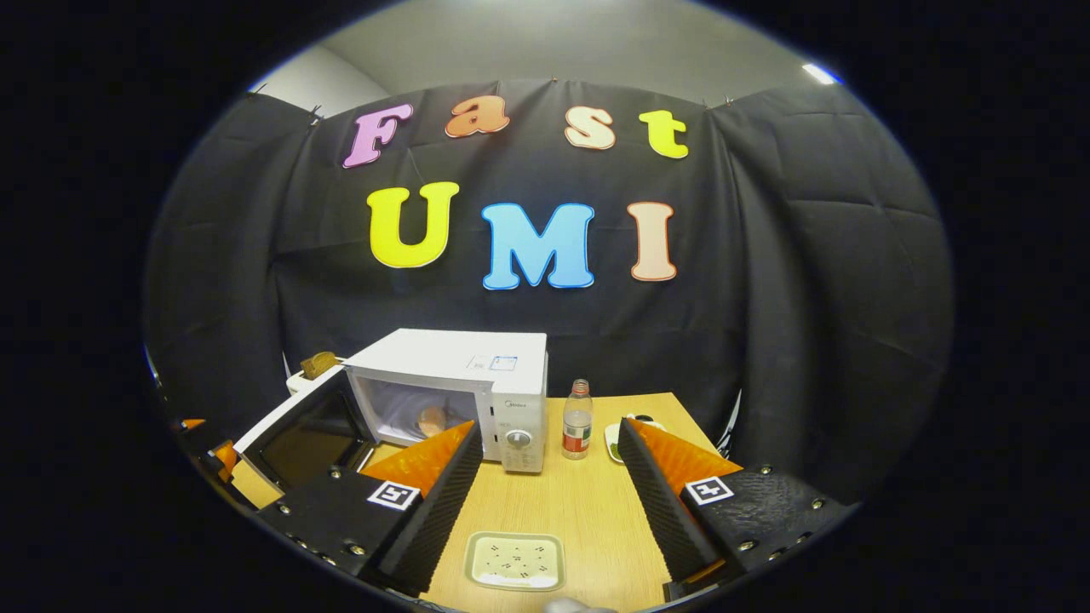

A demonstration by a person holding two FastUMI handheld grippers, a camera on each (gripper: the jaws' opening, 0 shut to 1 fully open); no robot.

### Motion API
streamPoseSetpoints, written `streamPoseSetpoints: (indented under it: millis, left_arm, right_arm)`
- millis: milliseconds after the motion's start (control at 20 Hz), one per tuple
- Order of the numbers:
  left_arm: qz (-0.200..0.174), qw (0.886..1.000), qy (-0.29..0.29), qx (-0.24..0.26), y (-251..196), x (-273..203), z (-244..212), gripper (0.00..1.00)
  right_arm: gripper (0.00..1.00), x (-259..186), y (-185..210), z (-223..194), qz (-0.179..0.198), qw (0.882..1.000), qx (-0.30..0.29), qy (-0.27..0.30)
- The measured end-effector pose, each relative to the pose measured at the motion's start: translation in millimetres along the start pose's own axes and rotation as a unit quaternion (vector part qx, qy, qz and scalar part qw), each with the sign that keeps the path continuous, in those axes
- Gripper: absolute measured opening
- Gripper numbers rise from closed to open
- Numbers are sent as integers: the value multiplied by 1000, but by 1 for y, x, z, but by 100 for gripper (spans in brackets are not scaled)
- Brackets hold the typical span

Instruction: Open the microwave oven with the left hand, put the food in, and close the microwave oven.

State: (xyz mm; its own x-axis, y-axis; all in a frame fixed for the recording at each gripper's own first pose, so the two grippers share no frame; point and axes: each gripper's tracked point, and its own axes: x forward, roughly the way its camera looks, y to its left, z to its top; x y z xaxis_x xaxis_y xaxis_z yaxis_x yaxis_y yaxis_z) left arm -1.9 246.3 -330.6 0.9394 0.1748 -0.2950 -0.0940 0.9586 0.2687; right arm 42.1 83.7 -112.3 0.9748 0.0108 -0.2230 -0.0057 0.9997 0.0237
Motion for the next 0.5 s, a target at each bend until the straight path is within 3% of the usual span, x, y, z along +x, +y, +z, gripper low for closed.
streamPoseSetpoints:
  millis: [200,500]
  left_arm:
    - [-14,1000,18,1,-18,10,-17,98]
    - [-17,1000,15,4,-40,4,-8,94]
  right_arm:
    - [98,-4,-7,-6,-4,1000,-1,13]
    - [98,-3,-12,-19,10,999,11,37]
